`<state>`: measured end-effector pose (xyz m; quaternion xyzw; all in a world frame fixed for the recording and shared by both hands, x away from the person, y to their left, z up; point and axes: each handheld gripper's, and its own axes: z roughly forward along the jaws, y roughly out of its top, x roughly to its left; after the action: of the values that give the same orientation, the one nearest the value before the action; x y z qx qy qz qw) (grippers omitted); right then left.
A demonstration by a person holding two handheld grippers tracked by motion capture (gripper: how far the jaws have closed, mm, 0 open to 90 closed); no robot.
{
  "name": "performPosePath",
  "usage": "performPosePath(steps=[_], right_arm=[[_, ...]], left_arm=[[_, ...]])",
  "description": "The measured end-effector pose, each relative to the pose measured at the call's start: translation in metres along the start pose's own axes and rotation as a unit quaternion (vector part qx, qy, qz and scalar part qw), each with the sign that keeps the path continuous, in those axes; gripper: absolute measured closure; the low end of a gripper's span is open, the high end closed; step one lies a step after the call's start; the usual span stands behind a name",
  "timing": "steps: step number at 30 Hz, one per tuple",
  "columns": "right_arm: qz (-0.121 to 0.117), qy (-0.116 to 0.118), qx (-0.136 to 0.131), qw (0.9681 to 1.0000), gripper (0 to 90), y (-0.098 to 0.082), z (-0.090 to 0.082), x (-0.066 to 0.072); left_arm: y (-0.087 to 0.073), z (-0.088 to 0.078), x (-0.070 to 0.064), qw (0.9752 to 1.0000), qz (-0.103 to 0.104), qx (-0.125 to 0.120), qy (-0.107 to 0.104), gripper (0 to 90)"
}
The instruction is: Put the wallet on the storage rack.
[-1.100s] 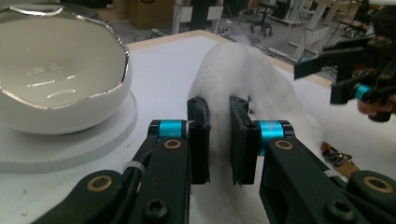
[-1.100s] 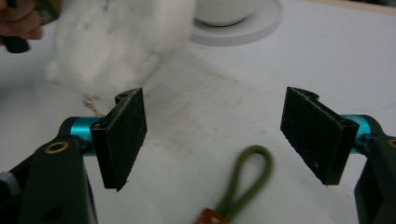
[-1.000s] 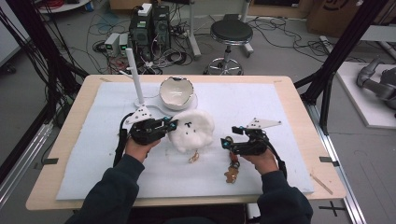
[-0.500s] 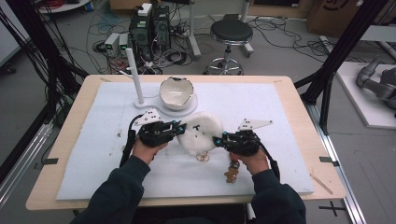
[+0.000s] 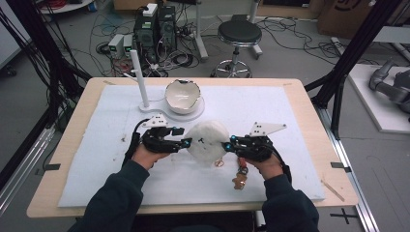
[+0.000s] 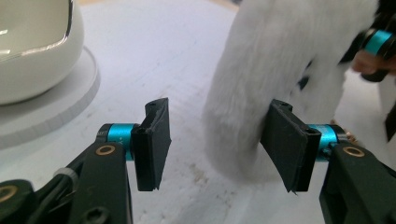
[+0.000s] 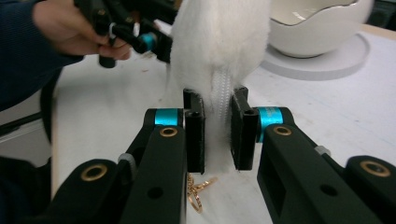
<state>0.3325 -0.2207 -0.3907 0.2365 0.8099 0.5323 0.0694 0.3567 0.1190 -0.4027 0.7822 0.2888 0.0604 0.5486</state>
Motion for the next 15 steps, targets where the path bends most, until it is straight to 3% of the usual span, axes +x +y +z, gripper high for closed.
performPosePath(steps=[1,2,3,4,5,6,7,8,9,13,15], right_arm=[[-0.005,0.012,0.007,0.9999,79.3,0.0,0.001,0.0],[-0.005,0.012,0.007,0.9999,79.3,0.0,0.001,0.0],[-0.005,0.012,0.011,0.9999,78.5,0.0,0.003,0.001],[-0.005,0.012,0.011,0.9999,78.5,0.0,0.003,0.001],[0.012,0.009,0.006,0.9999,73.6,-0.001,0.002,-0.001],[0.012,0.009,0.006,0.9999,73.6,-0.001,0.002,-0.001],[0.04,-0.001,-0.015,0.9991,58.7,-0.002,0.001,-0.005],[0.04,-0.001,-0.015,0.9991,58.7,-0.002,0.001,-0.005],[0.055,-0.011,-0.026,0.9981,46.3,-0.002,0.0,-0.008],[0.076,-0.009,-0.024,0.9968,38.9,-0.004,0.005,-0.011],[0.082,-0.002,-0.018,0.9964,46.1,-0.005,0.01,-0.011]], left_arm=[[-0.001,0.002,-0.002,0.999,0.001,-0.002,-0.046,49.2],[-0.001,0.002,-0.002,0.999,0.001,-0.002,-0.046,63.1],[-0.001,0.003,-0.007,0.9982,0.03,0.008,-0.051,71.1],[-0.001,0.003,-0.007,0.9982,0.03,0.008,-0.051,76.5],[-0.001,0.002,-0.007,0.998,0.032,0.006,-0.055,78.2],[-0.001,0.002,-0.007,0.998,0.032,0.006,-0.055,79.0],[0.0,-0.001,-0.006,0.998,0.034,-0.015,-0.051,79.3],[0.0,-0.001,-0.006,0.998,0.034,-0.015,-0.051,79.5],[0.002,-0.005,-0.005,0.9978,0.032,-0.032,-0.049,79.7],[0.003,-0.009,-0.007,0.9959,0.04,-0.055,-0.061,79.8],[0.003,-0.009,-0.008,0.9957,0.043,-0.052,-0.064,79.8]])
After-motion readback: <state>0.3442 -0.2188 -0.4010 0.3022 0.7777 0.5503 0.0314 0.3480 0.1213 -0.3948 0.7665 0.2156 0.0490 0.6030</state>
